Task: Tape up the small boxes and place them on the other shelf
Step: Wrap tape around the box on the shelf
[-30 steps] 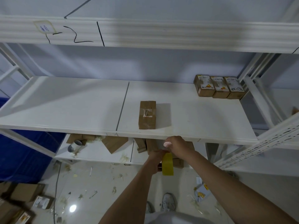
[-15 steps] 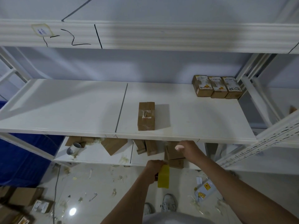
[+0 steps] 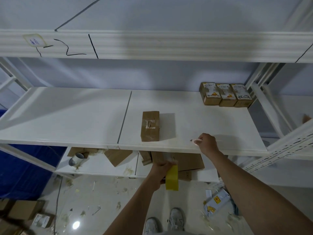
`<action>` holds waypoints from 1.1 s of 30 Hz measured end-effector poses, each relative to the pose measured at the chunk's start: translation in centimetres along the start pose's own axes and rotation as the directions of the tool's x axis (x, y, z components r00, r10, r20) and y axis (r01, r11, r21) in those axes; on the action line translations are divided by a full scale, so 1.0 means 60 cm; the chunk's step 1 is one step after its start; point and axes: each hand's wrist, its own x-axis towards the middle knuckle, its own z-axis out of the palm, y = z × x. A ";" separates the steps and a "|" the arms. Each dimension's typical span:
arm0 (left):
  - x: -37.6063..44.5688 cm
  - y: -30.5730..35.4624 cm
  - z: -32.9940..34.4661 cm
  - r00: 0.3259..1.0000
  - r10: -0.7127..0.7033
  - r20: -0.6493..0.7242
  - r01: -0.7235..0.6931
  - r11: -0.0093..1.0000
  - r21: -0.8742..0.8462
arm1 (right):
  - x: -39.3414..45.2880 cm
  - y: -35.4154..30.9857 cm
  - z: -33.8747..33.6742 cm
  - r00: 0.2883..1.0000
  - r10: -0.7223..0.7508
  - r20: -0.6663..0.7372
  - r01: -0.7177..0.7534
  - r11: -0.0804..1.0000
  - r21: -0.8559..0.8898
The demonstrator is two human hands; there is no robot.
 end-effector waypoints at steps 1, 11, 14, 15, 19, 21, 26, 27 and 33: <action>0.000 0.004 -0.001 1.000 0.013 -0.005 -0.013 1.000 0.001 | -0.001 0.000 -0.003 1.000 -0.024 -0.009 0.023 0.995 -0.094; 0.008 0.029 -0.008 0.995 0.098 0.002 -0.098 0.995 0.026 | -0.087 -0.126 -0.017 0.767 -0.233 0.598 0.246 0.967 0.062; 0.006 0.037 -0.010 0.993 0.116 -0.007 -0.115 0.992 0.055 | -0.089 -0.136 -0.015 0.753 -0.256 0.606 0.293 0.955 0.040; 0.005 0.039 -0.009 0.993 0.117 -0.014 -0.116 0.992 0.056 | -0.085 -0.137 -0.014 0.765 -0.253 0.592 0.278 0.959 0.051; 0.003 0.045 -0.006 0.995 0.078 -0.066 -0.072 0.993 0.090 | -0.072 -0.143 -0.004 0.750 -0.231 0.620 0.258 0.965 0.046; 0.004 0.044 -0.007 0.994 0.067 -0.092 -0.058 0.994 0.090 | -0.068 -0.145 0.005 0.748 -0.244 0.617 0.295 0.955 0.020; -0.005 0.044 -0.021 0.991 0.043 -0.124 -0.033 0.996 0.078 | -0.066 -0.162 0.030 0.749 -0.270 0.605 0.348 0.937 -0.012; -0.008 0.047 -0.027 0.992 0.027 -0.124 -0.017 0.996 0.084 | -0.068 -0.167 0.036 0.744 -0.274 0.609 0.361 0.932 -0.021; -0.011 0.058 -0.079 0.994 -0.023 -0.104 0.034 0.993 0.109 | -0.085 -0.215 0.078 0.750 -0.318 0.580 0.448 0.889 -0.092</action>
